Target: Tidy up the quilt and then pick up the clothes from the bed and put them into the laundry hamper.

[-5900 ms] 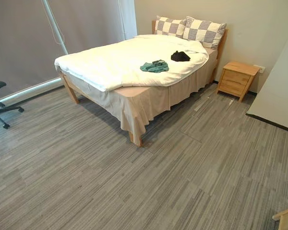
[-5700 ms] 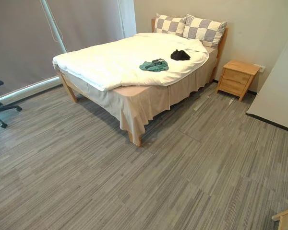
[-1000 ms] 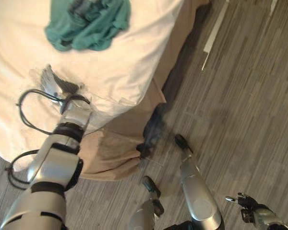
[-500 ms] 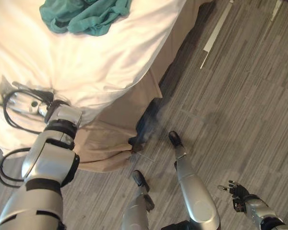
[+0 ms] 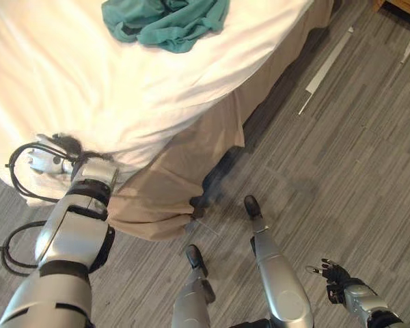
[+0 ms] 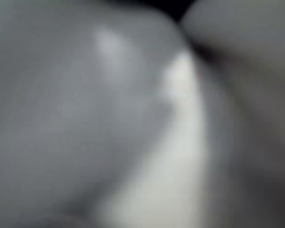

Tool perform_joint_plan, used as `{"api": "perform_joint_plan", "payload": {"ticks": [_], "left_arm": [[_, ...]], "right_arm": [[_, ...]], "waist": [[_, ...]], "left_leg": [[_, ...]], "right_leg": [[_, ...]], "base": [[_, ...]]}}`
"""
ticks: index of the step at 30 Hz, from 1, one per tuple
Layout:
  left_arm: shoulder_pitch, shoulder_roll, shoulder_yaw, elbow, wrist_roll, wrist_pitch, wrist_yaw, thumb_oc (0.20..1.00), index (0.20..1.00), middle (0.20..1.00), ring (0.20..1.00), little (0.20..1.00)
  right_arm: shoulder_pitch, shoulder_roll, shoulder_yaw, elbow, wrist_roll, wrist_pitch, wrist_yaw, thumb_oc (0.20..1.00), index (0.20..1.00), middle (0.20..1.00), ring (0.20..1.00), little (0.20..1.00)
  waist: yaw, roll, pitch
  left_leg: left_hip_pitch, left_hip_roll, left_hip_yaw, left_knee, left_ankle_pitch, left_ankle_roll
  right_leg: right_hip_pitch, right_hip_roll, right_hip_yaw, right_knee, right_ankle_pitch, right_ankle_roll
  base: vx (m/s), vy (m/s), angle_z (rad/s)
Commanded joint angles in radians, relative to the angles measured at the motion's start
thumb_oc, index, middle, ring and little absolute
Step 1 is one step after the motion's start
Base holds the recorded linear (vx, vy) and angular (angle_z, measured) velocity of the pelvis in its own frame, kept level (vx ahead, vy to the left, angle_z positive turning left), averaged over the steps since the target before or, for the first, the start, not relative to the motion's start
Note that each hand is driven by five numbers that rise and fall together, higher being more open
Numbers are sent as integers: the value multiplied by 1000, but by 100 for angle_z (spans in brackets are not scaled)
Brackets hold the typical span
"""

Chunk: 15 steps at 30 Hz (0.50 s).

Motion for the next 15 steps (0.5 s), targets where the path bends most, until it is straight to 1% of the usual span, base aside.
{"api": "perform_joint_plan", "payload": {"ticks": [1, 2, 3, 4, 5, 6, 7, 8, 9, 10, 11, 12, 13, 14, 15], "left_arm": [[81, 64, 54, -100, -87, -170, 120, 200, 200, 200, 200, 200], [130, 37, 80, -179, -105, -215, 149, 200, 200, 200, 200, 200], [241, -38, 118, -319, -101, -297, 194, 200, 200, 200, 200, 200], [316, -95, 140, -403, -69, -347, 212, 200, 200, 200, 200, 200], [409, -159, 139, -497, 3, -383, 213, 200, 200, 200, 200, 200], [432, -173, 134, -520, 20, -392, 208, 200, 200, 200, 200, 200], [524, -230, 91, -625, 106, -389, 185, 200, 200, 200, 200, 200], [535, -236, 87, -638, 115, -385, 180, 200, 200, 200, 200, 200], [618, -281, 47, -687, 154, -393, 140, 200, 200, 200, 200, 200], [622, -283, 46, -689, 152, -390, 137, 200, 200, 200, 200, 200], [658, -290, 25, -684, 153, -398, 122, 200, 200, 200, 200, 200], [676, -293, 11, -674, 153, -413, 120, 200, 200, 200, 200, 200], [728, -310, -23, -632, 100, -426, 68, 200, 200, 200, 200, 200], [785, -339, -47, -548, 62, -463, 67, 573, 573, 573, 573, 573], [794, -343, -47, -532, 52, -460, 64, 573, 573, 573, 573, 573]], "right_arm": [[46, 48, 8, 2, -2, 3, -26, 1000, 1000, 1000, 1000, 1000], [50, 58, 0, 2, -9, 6, -34, 1000, 1000, 1000, 1000, 1000], [54, 78, -13, 1, -20, 15, -50, 1000, 1000, 1000, 1000, 1000], [53, 89, -16, -6, -21, 24, -64, 1000, 1000, 1000, 1000, 1000], [43, 100, -12, -1, -2, 24, -84, 1000, 1000, 1000, 1000, 1000], [40, 103, -11, 1, -5, 21, -85, 1000, 1000, 1000, 1000, 1000], [30, 120, -10, 14, 21, 7, -94, 1000, 1000, 1000, 1000, 1000], [30, 122, -10, 16, 24, 4, -94, 1000, 1000, 1000, 1000, 1000], [17, 133, -15, 17, 42, -5, -98, 1000, 1000, 1000, 1000, 1000], [17, 134, -15, 18, 40, -6, -98, 1000, 1000, 1000, 1000, 1000], [11, 134, -10, 18, 39, -14, -102, 1000, 1000, 1000, 1000, 1000], [9, 134, -9, 20, 45, -14, -104, 1000, 1000, 1000, 1000, 1000], [1, 133, -11, 31, 50, -17, -102, 1000, 1000, 1000, 1000, 1000], [-3, 137, -22, 36, 49, -9, -112, 1000, 1000, 1000, 1000, 1000], [-4, 138, -25, 37, 44, -8, -113, 1000, 1000, 1000, 1000, 1000]], "waist": [[9, -74, 20], [25, -73, 20], [60, -73, 21], [84, -74, 19], [118, -75, 17], [126, -75, 17], [167, -82, 16], [172, -83, 16], [207, -92, 19], [208, -92, 19], [226, -94, 21], [233, -94, 22], [257, -89, 26], [275, -82, 24], [278, -80, 24]], "left_leg": [[-123, 25, -54, 100, 71, 31], [-127, 23, -63, 105, 68, 33], [-127, 18, -84, 113, 58, 37], [-127, 14, -100, 115, 56, 39], [-130, 7, -121, 110, 59, 41], [-130, 5, -127, 110, 59, 41], [-131, -5, -151, 108, 59, 43], [-132, -6, -154, 108, 58, 44], [-129, -12, -167, 96, 59, 47], [-127, -12, -168, 94, 59, 47], [-123, -16, -174, 84, 61, 48], [-121, -18, -176, 80, 62, 48], [-110, -26, -185, 70, 62, 47], [-100, -34, -191, 58, 64, 48], [-97, -37, -193, 56, 65, 48]], "right_leg": [[67, -38, -2, 18, -64, 2], [75, -40, -13, 14, -66, 2], [98, -44, -36, 5, -72, 2], [109, -47, -50, -2, -72, 1], [122, -52, -70, -15, -69, -2], [127, -54, -75, -18, -68, -4], [147, -62, -101, -34, -65, -7], [150, -63, -104, -36, -65, -7], [167, -75, -130, -53, -57, -4], [169, -76, -132, -55, -57, -4], [181, -82, -149, -67, -53, -3], [189, -85, -157, -72, -52, -4], [217, -94, -183, -91, -48, -3], [241, -107, -198, -107, -43, 3], [246, -109, -200, -109, -42, 5]], "base": [[-52, -32, 20], [-69, -63, 19], [-86, -82, 18], [-110, -90, 32], [-82, -52, 36], [-92, -71, 61], [-52, -61, 56], [-101, -117, 62], [-65, -72, 51], [-95, -74, 48], [-46, -17, 51], [-67, -36, 41], [-37, -27, 45], [-32, -17, 31], [-16, 27, 41]]}}
